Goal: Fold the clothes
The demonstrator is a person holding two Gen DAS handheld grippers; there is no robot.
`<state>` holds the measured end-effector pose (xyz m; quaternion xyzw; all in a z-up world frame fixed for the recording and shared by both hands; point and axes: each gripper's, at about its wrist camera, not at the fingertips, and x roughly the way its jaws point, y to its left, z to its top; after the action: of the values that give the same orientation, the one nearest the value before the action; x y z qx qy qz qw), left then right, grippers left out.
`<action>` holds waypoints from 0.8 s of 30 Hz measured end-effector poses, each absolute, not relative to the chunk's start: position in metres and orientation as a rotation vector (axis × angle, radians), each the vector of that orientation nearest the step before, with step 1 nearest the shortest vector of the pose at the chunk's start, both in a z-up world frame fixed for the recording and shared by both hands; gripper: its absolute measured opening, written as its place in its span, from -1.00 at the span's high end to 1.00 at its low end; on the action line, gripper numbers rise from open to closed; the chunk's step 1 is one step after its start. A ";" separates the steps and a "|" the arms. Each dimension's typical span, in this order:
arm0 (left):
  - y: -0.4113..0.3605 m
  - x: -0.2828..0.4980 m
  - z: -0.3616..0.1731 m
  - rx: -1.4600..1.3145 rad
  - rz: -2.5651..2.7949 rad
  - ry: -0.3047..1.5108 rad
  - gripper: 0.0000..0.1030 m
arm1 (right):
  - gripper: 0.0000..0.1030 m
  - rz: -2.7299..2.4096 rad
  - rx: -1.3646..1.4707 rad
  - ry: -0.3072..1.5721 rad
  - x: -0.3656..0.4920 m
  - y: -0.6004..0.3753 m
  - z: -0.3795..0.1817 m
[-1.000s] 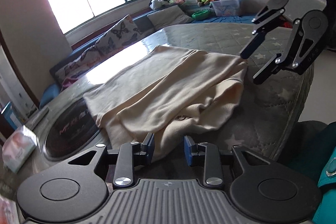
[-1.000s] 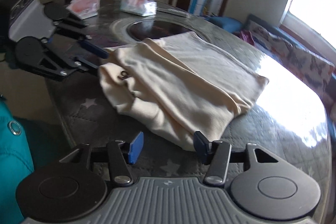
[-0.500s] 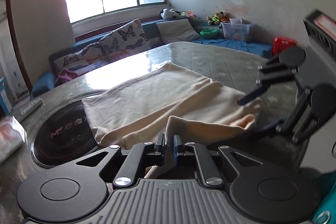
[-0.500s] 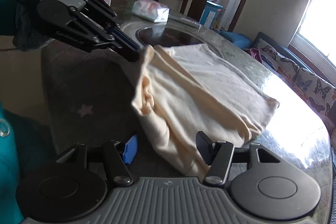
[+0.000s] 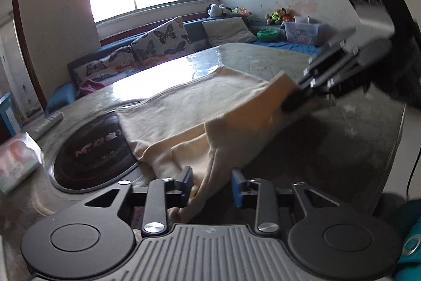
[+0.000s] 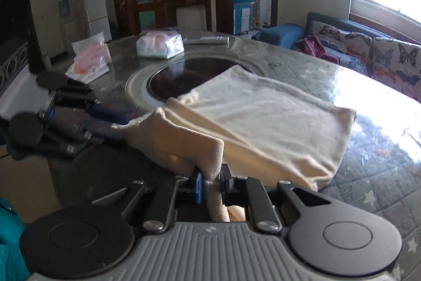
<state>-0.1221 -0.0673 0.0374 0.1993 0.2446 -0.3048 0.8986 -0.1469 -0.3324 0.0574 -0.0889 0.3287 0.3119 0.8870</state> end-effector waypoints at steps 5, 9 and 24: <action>-0.069 -0.119 0.026 0.494 -0.609 0.486 0.39 | 0.79 0.637 -0.192 0.675 -0.150 -0.330 0.056; -0.068 -0.120 0.027 0.501 -0.627 0.470 0.79 | 0.82 0.623 -0.173 0.654 -0.157 -0.332 0.056; -0.053 -0.197 0.089 0.428 -0.754 0.418 0.81 | 0.83 0.672 -0.151 0.585 -0.249 -0.357 0.110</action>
<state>-0.1973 -0.0525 0.0891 0.2056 0.2010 -0.3625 0.8865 -0.2489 -0.3575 0.1103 -0.0728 0.2825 0.3249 0.8996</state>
